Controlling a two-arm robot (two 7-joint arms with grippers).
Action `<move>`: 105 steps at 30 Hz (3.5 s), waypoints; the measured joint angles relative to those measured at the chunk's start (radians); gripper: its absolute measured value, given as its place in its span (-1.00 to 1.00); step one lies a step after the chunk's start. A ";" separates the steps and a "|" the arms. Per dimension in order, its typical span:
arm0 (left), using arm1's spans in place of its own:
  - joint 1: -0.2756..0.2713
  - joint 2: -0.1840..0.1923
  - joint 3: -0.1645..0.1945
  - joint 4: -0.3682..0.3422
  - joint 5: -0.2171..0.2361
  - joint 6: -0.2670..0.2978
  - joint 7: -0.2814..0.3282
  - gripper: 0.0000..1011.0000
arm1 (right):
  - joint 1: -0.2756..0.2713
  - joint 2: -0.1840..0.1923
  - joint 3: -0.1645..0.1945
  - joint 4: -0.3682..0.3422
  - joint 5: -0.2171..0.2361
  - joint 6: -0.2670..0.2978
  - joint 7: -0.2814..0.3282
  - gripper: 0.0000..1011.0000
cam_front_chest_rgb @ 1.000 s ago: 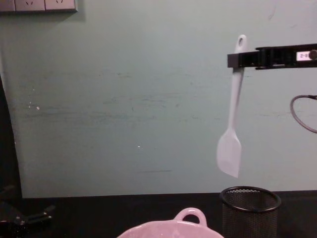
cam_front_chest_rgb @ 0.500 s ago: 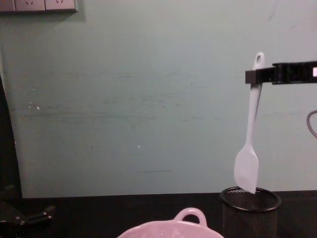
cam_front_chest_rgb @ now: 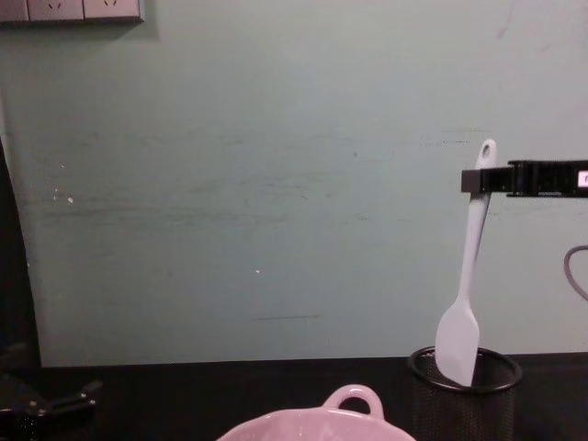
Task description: Use the one hand to pick up the spoon and stir the clear water in the bowl.
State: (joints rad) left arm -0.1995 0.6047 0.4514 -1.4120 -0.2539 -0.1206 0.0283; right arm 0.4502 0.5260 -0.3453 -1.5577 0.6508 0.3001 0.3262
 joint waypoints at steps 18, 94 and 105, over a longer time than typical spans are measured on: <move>0.000 0.000 0.000 0.000 0.000 0.000 0.000 1.00 | -0.008 -0.035 -0.008 0.112 0.018 -0.063 0.033 -0.77; 0.000 0.000 0.000 0.000 0.000 0.000 0.000 1.00 | -0.062 -0.051 0.023 0.209 0.142 -0.077 0.035 -0.76; 0.000 0.000 0.000 0.000 0.000 0.000 0.000 1.00 | -0.062 -0.051 0.022 0.209 0.139 -0.075 0.035 -0.16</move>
State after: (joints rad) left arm -0.1995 0.6047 0.4514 -1.4120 -0.2539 -0.1205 0.0283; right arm 0.3881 0.4750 -0.3238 -1.3483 0.7893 0.2256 0.3616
